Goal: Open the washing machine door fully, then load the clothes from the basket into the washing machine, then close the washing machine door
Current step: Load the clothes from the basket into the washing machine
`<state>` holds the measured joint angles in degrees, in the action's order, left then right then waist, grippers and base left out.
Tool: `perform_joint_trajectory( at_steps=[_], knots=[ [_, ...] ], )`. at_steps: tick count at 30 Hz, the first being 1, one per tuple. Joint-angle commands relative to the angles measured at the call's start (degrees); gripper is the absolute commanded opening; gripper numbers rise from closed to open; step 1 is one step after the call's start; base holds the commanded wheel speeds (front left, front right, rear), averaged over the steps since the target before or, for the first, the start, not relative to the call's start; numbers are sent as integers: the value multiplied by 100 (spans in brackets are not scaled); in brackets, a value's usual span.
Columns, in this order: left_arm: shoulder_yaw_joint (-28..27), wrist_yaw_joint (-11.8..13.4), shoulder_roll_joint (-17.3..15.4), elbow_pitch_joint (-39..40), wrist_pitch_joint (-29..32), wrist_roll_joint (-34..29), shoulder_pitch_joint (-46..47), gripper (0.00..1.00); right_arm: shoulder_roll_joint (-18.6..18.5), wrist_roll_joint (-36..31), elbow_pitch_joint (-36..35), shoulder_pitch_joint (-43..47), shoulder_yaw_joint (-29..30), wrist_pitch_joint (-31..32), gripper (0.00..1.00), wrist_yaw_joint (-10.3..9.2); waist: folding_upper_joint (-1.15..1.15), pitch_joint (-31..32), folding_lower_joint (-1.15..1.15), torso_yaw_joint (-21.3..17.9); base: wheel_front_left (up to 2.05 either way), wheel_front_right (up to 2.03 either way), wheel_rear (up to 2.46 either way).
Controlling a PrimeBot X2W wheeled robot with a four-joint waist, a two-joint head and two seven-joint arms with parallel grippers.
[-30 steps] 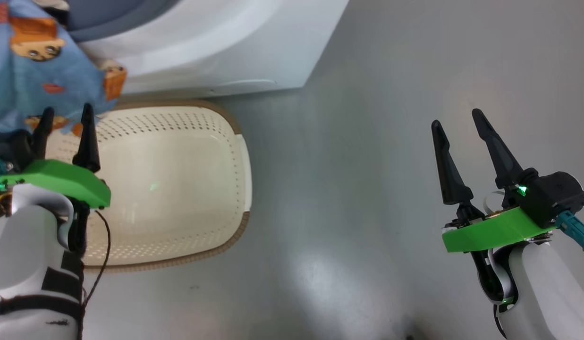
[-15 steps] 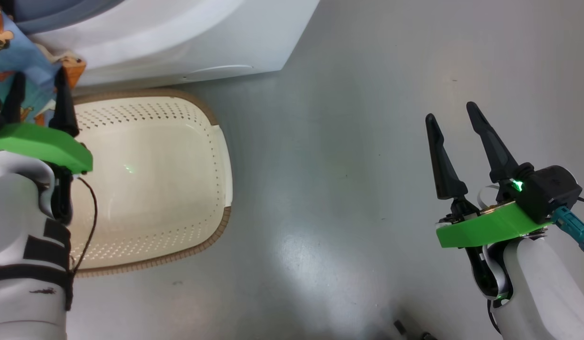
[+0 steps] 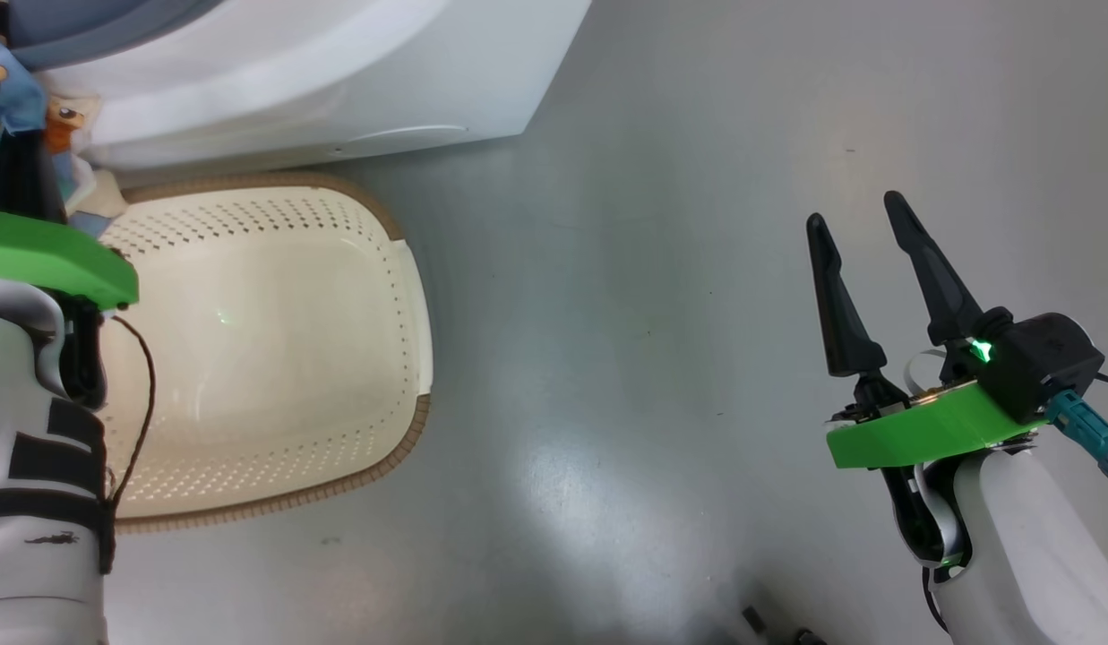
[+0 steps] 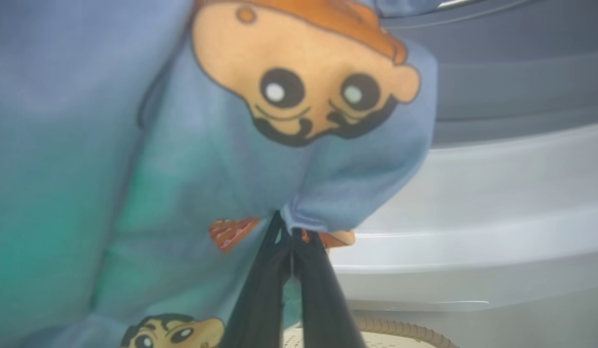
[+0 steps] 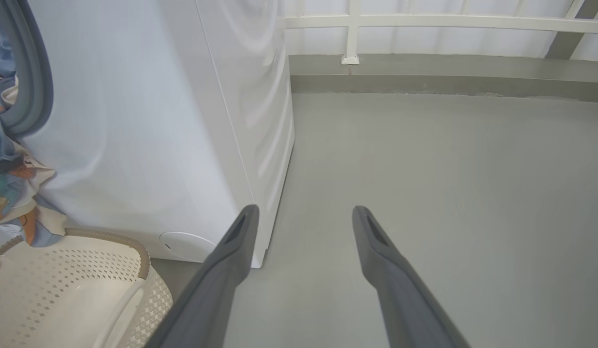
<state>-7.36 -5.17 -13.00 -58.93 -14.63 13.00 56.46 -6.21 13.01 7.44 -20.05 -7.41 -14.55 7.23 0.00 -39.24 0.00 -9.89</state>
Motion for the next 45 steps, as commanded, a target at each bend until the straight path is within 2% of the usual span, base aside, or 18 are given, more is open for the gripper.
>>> perform_joint_trajectory(
  at_steps=[1,6,20,25,29,37,45],
  knots=[
    [-116,5,-234,150,-37,-58,-118,0,-10,-56,-134,98,-91,-45,100,25,0,10,0,19,0,0,0],
    [-300,-6,-150,465,-37,-49,-345,0,-3,-62,-130,104,-63,-45,100,25,0,74,0,103,0,0,0],
    [-1049,-10,278,2192,-37,-311,-1176,0,48,-31,-96,136,-86,-45,100,25,0,341,0,292,0,0,0],
    [-1233,-51,309,2873,-37,-526,-1199,0,93,-7,-104,147,-91,-45,100,25,0,389,0,237,0,0,0],
    [-1260,-95,303,3130,-37,-634,-1141,0,120,14,-100,167,-101,-45,100,25,0,409,0,182,0,0,0],
    [-995,-182,68,3097,-37,-917,-455,0,233,78,-84,171,-128,-45,100,25,0,360,0,-31,0,0,0],
    [-744,-206,-256,2437,-37,-1029,294,0,309,144,-50,147,-176,-45,100,25,0,327,0,-241,0,0,0]
  ],
)
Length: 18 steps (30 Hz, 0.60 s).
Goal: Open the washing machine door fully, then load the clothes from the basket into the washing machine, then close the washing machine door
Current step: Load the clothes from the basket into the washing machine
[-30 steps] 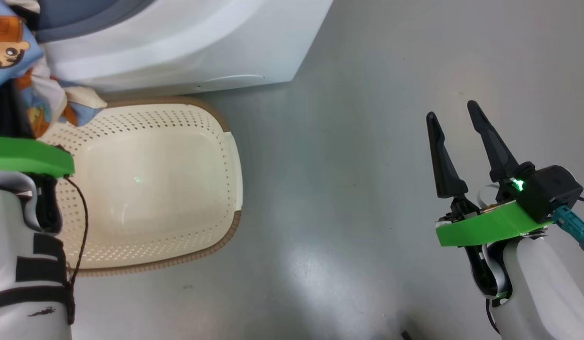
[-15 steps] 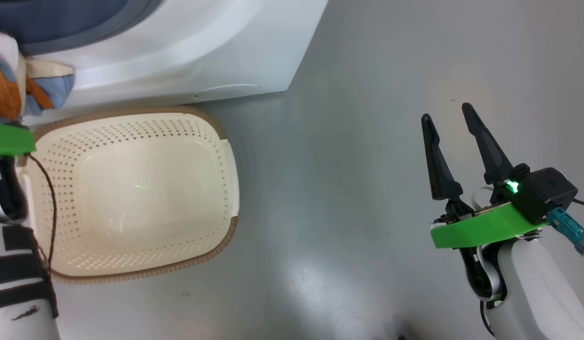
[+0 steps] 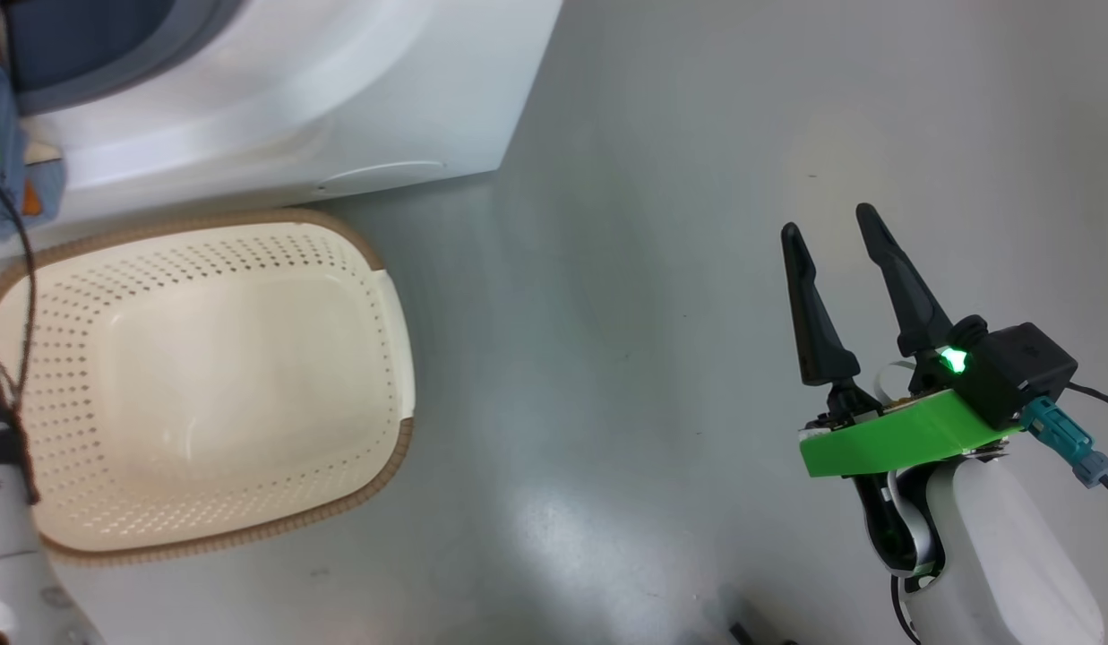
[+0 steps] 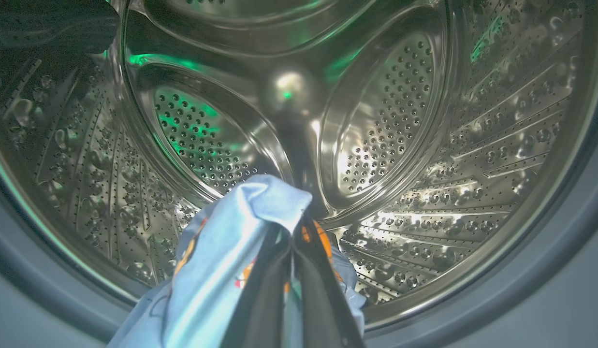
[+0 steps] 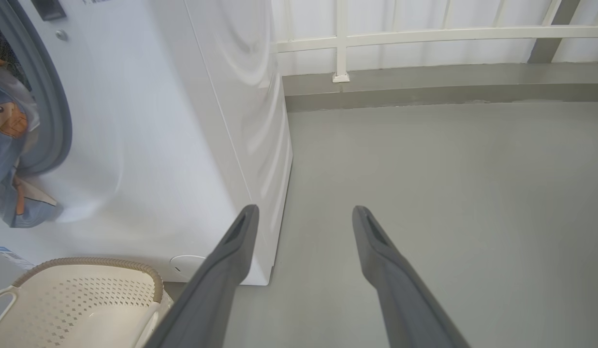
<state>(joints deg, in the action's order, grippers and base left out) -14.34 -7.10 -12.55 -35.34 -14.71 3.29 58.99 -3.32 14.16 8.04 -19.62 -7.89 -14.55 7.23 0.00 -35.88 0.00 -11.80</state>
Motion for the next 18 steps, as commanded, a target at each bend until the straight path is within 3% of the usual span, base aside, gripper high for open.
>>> perform_joint_trajectory(
  at_steps=[1,18],
  knots=[
    [-25,-15,-335,1,-29,-57,84,0,26,38,-109,109,-131,-45,100,25,0,-5,0,-70,0,0,0],
    [354,-34,-689,-1376,-29,-16,1015,0,44,180,-143,112,-268,-45,100,25,0,-80,0,-201,0,0,0]
  ],
)
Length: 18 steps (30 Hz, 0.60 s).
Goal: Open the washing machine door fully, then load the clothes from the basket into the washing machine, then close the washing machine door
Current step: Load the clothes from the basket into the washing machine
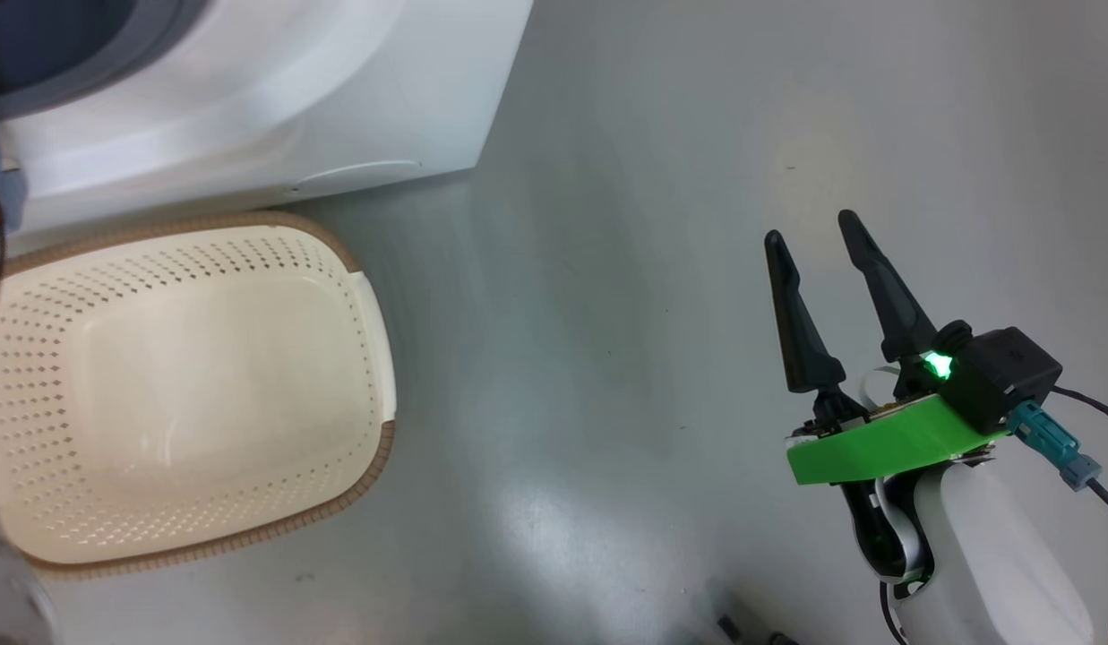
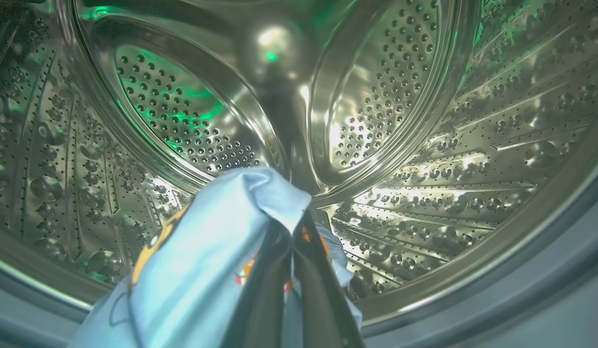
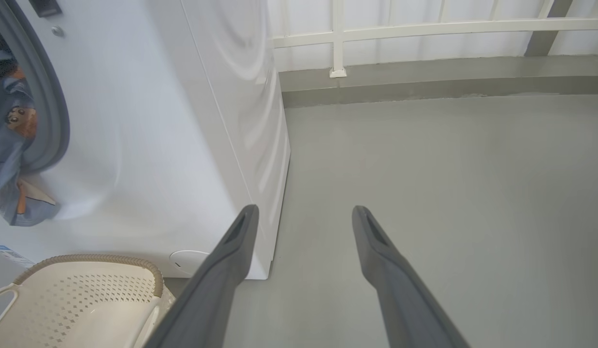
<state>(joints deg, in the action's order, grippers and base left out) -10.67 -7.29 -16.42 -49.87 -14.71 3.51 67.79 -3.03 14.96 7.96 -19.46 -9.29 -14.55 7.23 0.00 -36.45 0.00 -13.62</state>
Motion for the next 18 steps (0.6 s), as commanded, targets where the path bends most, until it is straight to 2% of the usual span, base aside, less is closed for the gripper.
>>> perform_joint_trajectory(
  at_steps=[1,5,10,15,18],
  knots=[
    [22,-15,-327,-22,-29,-49,273,0,14,104,-137,90,-139,-45,100,25,0,-46,0,-34,0,0,0],
    [140,-16,-397,-134,-29,-97,694,0,14,113,-140,69,-158,-45,100,25,0,-116,0,-78,0,0,0],
    [243,-17,-454,219,-29,-107,1181,0,14,119,-157,35,-161,-45,100,25,0,-223,0,-125,0,0,0],
    [323,-17,-516,546,-29,-132,1162,0,14,141,-167,16,-169,-45,100,25,0,-286,0,-150,0,0,0],
    [390,-18,-570,371,-29,-178,1004,0,15,154,-165,20,-188,-45,100,25,0,-303,0,-141,0,0,0]
  ],
)
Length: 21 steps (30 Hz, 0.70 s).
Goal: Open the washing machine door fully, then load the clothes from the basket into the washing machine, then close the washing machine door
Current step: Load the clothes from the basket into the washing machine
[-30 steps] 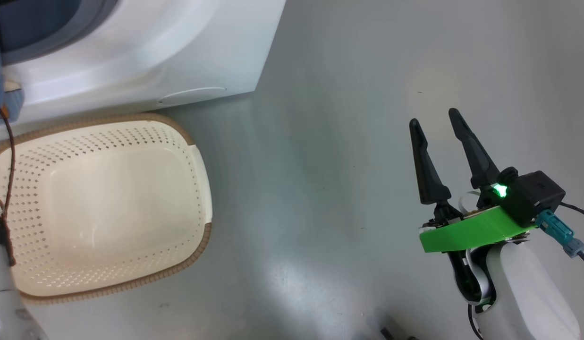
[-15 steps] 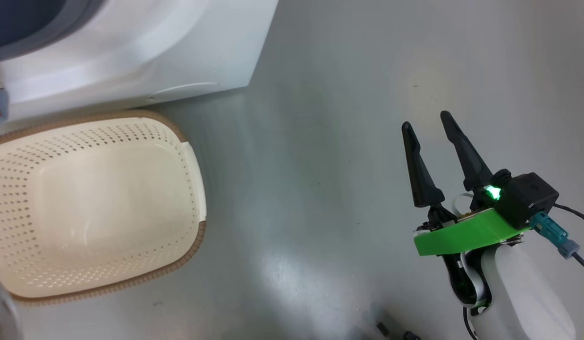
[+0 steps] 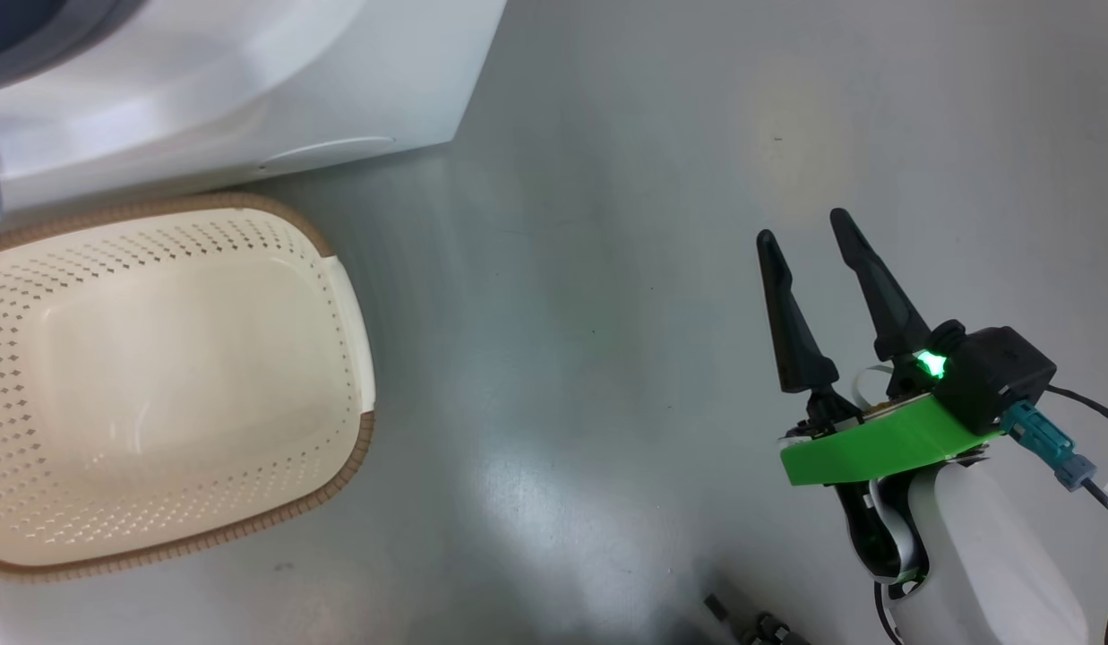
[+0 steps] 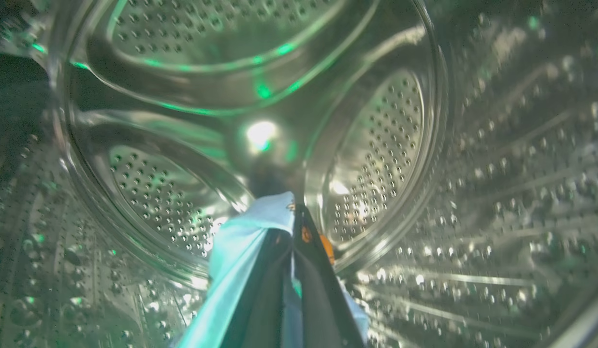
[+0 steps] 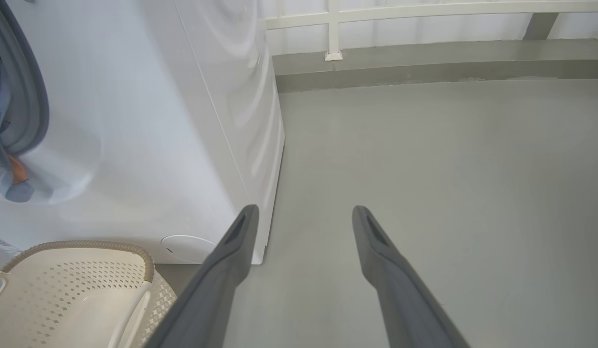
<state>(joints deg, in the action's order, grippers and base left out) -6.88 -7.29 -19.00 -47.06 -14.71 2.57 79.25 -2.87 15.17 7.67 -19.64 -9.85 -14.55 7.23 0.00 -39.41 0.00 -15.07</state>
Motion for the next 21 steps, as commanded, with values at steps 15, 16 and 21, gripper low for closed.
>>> perform_joint_trajectory(
  at_steps=[15,16,21],
  knots=[
    [422,148,-658,-1303,-29,-413,478,0,-1,135,-134,-6,-275,-45,100,25,0,-114,0,-55,0,0,0],
    [455,171,-684,-1391,-29,-441,528,0,-1,139,-133,-3,-284,-45,100,25,0,-119,0,-72,0,0,0],
    [550,250,-787,-1975,120,-493,773,0,-1,157,-130,25,-318,-45,100,25,0,-143,0,-119,0,0,0]
  ],
)
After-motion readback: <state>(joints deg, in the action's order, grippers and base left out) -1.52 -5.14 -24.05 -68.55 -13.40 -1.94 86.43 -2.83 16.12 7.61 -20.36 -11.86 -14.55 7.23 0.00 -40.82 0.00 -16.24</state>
